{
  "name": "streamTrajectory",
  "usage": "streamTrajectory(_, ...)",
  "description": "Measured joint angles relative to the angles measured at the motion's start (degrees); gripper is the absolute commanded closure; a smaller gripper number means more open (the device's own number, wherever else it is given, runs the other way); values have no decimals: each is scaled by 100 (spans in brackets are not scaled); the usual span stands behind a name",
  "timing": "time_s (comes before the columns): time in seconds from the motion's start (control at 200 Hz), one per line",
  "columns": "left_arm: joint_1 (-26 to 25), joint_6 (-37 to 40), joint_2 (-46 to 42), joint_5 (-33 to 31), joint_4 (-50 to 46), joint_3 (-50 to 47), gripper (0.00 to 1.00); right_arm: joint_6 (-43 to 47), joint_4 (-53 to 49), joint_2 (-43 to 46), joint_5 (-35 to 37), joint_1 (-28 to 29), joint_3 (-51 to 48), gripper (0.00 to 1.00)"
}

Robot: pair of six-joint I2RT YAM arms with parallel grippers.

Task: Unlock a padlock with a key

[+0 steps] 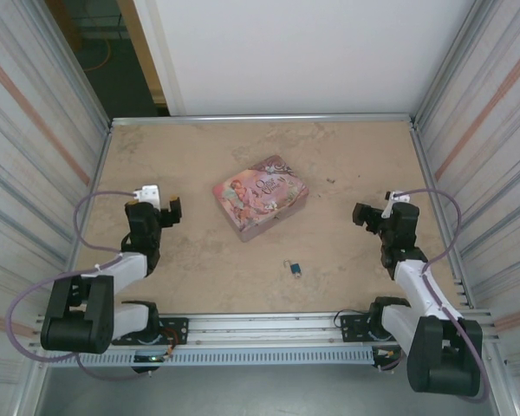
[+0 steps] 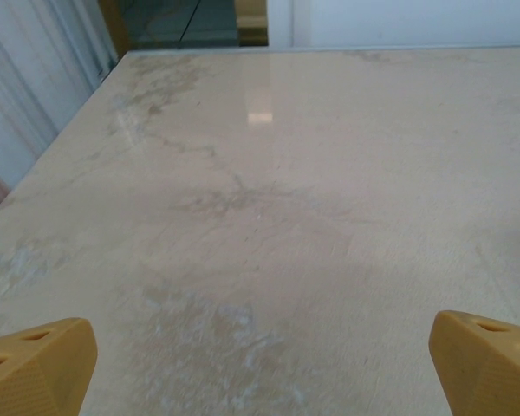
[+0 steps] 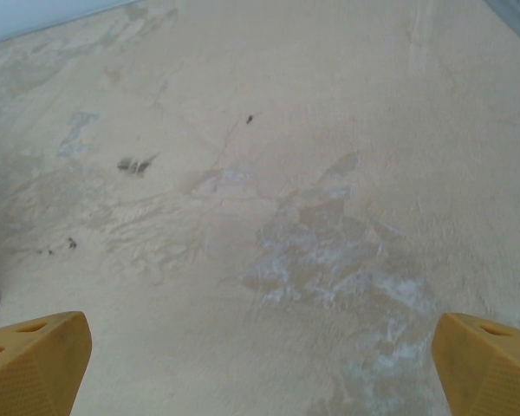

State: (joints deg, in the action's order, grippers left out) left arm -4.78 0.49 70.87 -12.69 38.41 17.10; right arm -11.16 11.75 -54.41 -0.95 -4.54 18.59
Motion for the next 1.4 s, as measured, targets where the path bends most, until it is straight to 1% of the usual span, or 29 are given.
streamTrajectory(0.195, 177, 151, 640, 634, 949, -79, 1, 146, 1292, -544, 76, 0, -343, 1)
streamTrajectory(0.401, 339, 234, 1451, 1231, 1720, -179, 1, 184, 2684, -1600, 55, 0, -450, 1)
streamTrajectory(0.461, 369, 236, 1532, 1344, 1740, -179, 1, 219, 3051, -1969, 2, 0, -446, 1)
streamTrajectory(0.576, 435, 232, 1523, 1523, 1679, -105, 1, 284, 3359, -2553, -83, 0, -302, 1)
streamTrajectory(0.676, 581, 227, 1528, 1757, 1349, 177, 1, 297, 3731, -3119, -177, 0, -111, 1)
streamTrajectory(0.757, 669, 225, 1547, 1864, 1196, 407, 1, 334, 3626, -3364, -240, 0, 79, 1)
streamTrajectory(0.922, 682, 227, 1550, 1974, 1005, 476, 1, 437, 3493, -3386, -205, 55, 409, 1)
streamTrajectory(1.398, 481, 236, 1550, 1856, 647, 540, 1, 442, 3438, -3386, -164, 120, 431, 1)
